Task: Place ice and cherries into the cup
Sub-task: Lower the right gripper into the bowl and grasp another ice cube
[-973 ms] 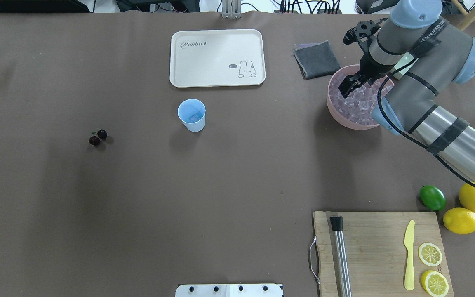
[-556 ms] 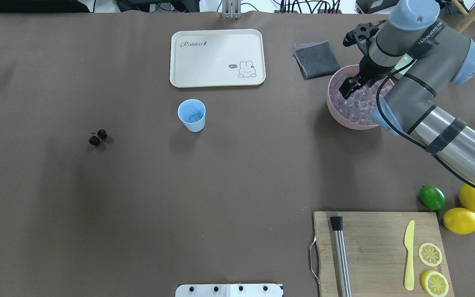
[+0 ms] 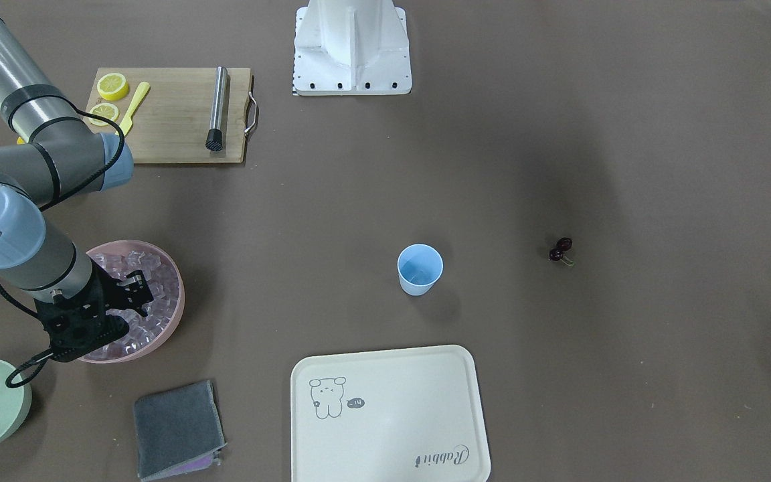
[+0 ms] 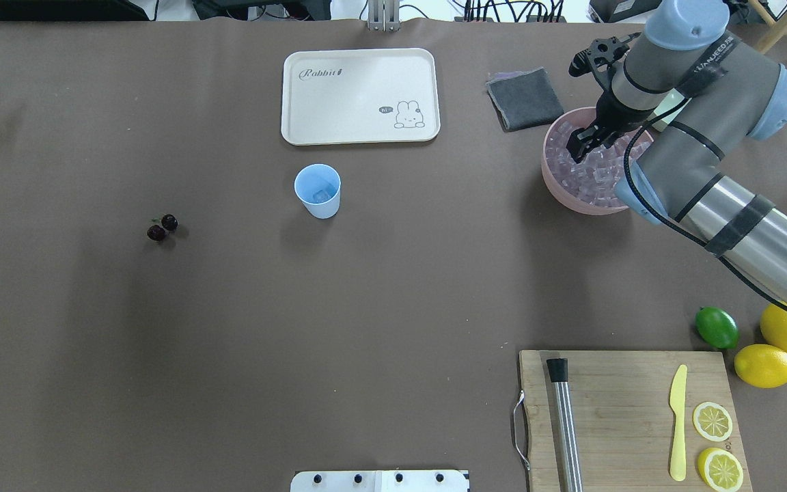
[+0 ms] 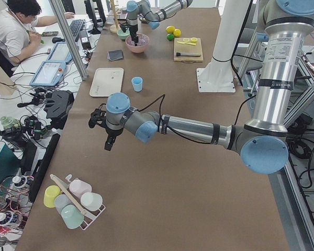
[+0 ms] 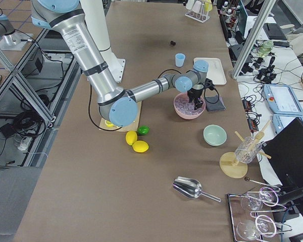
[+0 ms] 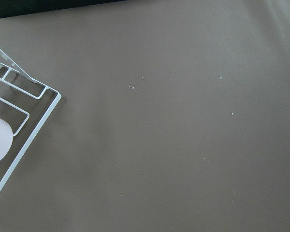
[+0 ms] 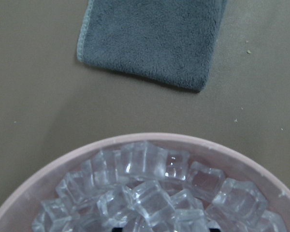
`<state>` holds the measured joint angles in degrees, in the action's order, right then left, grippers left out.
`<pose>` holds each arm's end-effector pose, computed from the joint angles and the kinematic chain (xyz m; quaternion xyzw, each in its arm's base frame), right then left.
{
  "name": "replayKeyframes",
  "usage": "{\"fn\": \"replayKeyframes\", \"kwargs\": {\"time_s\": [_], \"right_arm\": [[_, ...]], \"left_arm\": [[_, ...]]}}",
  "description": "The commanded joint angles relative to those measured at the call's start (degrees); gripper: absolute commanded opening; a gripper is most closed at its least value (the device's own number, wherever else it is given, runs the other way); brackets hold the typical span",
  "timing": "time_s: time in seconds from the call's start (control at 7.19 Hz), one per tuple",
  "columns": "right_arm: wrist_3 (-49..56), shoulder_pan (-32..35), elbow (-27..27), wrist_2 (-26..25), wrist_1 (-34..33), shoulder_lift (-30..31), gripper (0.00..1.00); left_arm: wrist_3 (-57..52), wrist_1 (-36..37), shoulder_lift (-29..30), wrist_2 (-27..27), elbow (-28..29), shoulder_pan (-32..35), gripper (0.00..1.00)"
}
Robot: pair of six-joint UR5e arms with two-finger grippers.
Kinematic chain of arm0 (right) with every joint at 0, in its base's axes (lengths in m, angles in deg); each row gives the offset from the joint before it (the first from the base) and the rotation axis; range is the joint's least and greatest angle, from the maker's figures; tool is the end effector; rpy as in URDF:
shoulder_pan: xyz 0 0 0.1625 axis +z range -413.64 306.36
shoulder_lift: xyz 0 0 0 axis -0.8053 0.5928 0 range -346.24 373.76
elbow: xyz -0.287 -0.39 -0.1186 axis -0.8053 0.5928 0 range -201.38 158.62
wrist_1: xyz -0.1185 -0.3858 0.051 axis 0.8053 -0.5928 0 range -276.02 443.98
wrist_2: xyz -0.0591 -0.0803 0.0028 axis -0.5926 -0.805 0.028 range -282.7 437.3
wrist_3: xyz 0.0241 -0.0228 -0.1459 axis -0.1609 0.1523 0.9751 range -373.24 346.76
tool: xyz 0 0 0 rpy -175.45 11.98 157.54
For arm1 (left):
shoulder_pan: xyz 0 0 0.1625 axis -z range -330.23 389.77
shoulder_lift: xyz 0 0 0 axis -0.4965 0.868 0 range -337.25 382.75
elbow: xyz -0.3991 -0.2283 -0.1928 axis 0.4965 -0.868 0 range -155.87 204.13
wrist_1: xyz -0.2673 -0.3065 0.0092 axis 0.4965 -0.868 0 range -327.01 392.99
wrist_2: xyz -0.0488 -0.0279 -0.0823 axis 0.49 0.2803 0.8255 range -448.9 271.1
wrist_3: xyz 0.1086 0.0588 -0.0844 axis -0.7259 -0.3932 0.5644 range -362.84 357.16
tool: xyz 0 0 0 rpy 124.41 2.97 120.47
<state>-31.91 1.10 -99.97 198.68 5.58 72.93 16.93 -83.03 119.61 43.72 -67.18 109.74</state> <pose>-0.3988 -0.6602 0.5209 0.1113 -0.3490 -0.2054 0.9075 0.0702 -0.5809 0.6381 0.1753 0.4061 0.0308 0.8963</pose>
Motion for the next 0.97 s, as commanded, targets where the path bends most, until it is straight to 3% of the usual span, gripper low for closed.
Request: {"fn": "replayKeyframes", "kwargs": {"time_s": [0.0,0.28,0.56,0.83], "right_arm": [[-0.1,0.0,-0.3,0.0,0.0,0.1,0.41],[-0.4,0.0,-0.3,-0.1,0.0,-0.1,0.33],[-0.5,0.2,-2.2,-0.1,-0.2,0.1,0.1],[-0.6,0.9,-5.0,0.3,-0.9,0.8,0.0]], "left_arm": [[0.2,-0.9,0.0,0.0,0.1,-0.1,0.97],[0.1,-1.2,-0.1,0.0,0.6,-0.1,0.97],[0.1,-1.3,-0.1,0.0,0.5,-0.1,0.97],[0.1,-1.3,-0.6,0.0,0.2,-0.1,0.97]]}}
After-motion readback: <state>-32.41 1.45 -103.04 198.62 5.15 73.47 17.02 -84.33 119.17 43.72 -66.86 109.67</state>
